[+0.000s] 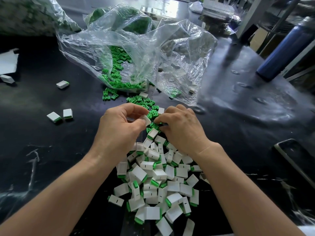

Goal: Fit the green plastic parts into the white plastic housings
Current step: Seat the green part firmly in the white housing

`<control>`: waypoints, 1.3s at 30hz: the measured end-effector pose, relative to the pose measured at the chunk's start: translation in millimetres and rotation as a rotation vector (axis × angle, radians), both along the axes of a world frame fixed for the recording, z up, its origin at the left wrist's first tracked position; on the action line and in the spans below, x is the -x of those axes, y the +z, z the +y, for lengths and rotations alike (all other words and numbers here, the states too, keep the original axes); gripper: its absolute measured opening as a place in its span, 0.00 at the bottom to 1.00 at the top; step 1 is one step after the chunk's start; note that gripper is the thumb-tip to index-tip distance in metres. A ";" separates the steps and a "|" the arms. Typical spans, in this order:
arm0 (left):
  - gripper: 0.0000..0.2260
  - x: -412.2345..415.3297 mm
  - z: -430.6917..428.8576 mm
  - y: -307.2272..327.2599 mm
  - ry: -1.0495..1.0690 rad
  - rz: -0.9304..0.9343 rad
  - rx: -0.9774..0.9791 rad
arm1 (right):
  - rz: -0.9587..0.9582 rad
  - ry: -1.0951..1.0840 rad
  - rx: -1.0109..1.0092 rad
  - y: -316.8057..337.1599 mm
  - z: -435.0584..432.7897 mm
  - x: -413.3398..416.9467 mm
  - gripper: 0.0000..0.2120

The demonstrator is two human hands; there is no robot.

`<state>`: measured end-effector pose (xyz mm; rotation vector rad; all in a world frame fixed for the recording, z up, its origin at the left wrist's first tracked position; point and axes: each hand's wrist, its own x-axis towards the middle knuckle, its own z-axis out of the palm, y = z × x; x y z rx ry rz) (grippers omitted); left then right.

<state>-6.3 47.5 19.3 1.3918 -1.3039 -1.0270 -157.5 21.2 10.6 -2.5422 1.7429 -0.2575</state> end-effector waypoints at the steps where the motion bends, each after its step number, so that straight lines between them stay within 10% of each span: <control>1: 0.08 0.0 0.3 0.0 -0.001 0.003 -0.002 | 0.003 0.003 -0.002 0.7 0.1 0.4 0.14; 17: 0.09 1.8 -0.6 1.1 0.004 -0.003 0.001 | -0.010 0.066 0.016 0.7 -1.4 1.1 0.10; 33: 0.11 1.4 3.0 4.1 -0.109 0.096 0.047 | -0.951 -0.025 -0.151 30.5 12.9 12.9 0.11; 39: 0.12 4.0 4.7 4.9 -0.187 0.202 0.046 | -1.019 0.048 -0.208 34.4 18.6 4.7 0.13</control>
